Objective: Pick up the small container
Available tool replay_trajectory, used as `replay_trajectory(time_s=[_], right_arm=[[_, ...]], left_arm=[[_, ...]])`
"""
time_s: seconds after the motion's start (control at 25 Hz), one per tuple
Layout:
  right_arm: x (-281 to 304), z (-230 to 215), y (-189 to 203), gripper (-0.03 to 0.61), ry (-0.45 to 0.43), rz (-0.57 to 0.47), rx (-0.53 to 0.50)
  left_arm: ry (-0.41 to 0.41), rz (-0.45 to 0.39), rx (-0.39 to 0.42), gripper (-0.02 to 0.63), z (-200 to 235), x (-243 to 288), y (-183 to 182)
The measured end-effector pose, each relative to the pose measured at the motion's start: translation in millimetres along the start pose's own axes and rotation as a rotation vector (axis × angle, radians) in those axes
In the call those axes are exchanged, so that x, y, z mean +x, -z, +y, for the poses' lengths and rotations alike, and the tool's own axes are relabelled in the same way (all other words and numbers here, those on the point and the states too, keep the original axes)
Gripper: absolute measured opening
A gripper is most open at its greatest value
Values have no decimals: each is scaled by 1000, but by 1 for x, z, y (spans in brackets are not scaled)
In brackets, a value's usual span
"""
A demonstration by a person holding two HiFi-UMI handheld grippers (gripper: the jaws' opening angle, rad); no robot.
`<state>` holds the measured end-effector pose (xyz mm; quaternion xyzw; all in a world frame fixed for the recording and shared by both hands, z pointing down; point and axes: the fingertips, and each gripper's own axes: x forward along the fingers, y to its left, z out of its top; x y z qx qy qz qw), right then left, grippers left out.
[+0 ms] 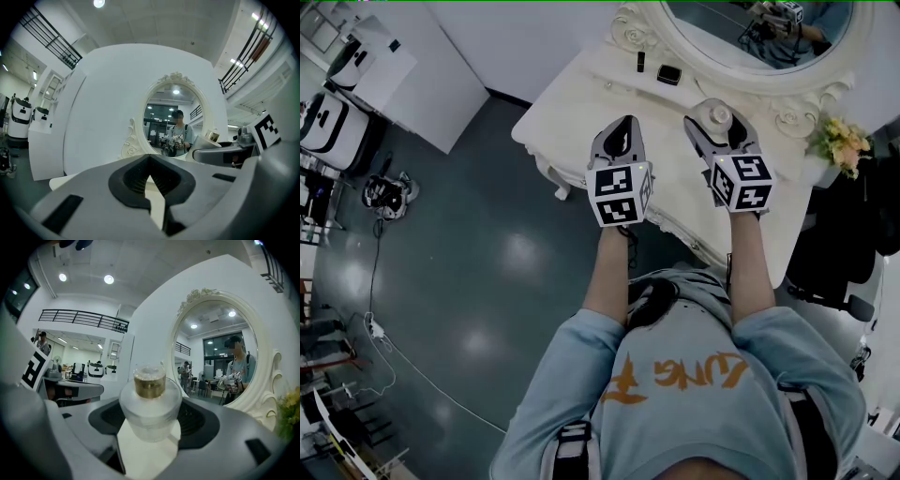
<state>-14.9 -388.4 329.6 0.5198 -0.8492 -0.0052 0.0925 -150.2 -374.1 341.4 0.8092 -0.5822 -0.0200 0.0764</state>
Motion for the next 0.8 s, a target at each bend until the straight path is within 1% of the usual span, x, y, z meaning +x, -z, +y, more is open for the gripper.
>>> replay_trajectory(time_s=[0.8], right_arm=[[7,-5,-1,334,0,3,-31]], left_arm=[[0,2,-3,9,4,10,3]])
